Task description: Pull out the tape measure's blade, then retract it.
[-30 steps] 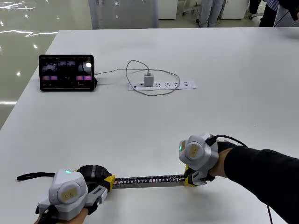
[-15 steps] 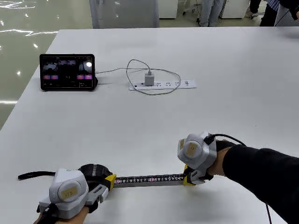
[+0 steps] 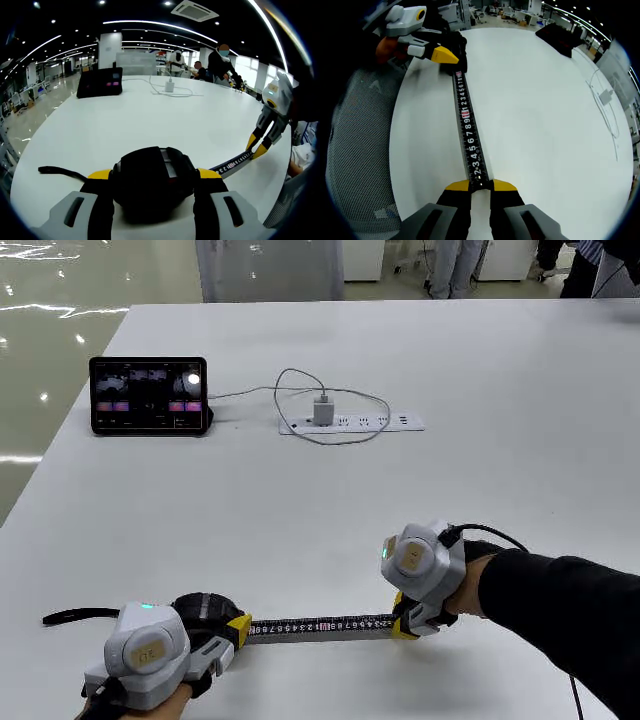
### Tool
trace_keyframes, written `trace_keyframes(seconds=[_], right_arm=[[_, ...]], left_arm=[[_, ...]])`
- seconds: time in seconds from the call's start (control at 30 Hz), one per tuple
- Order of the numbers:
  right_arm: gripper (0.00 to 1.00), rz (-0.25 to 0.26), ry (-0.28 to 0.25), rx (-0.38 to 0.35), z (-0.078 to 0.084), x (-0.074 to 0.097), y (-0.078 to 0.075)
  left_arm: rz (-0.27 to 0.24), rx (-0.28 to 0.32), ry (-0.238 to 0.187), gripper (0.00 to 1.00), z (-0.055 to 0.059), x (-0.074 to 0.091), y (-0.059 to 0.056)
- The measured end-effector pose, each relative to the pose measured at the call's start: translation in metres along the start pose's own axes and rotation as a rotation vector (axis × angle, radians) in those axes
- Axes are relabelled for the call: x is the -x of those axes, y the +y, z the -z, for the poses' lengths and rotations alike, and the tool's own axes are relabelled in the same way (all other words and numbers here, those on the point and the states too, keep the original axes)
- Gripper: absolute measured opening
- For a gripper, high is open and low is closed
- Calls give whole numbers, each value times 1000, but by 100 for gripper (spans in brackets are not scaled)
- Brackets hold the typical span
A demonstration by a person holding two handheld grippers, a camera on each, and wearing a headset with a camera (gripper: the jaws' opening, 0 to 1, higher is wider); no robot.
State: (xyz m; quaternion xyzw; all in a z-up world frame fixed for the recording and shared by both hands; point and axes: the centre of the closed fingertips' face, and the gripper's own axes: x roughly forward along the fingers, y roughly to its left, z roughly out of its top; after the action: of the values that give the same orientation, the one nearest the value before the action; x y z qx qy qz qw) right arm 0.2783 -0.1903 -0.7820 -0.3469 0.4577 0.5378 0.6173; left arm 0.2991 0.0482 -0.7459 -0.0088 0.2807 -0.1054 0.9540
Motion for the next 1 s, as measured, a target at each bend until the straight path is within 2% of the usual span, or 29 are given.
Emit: trace_keyframes(seconds=[0.2, 1.0], right_arm=[[10, -4, -3, -9, -2, -1, 1], [10, -20, -13, -8, -11, -4, 2]], left_arm=[[12, 28, -4, 60, -1, 1, 2], [18, 30, -3, 60, -1, 0, 0]])
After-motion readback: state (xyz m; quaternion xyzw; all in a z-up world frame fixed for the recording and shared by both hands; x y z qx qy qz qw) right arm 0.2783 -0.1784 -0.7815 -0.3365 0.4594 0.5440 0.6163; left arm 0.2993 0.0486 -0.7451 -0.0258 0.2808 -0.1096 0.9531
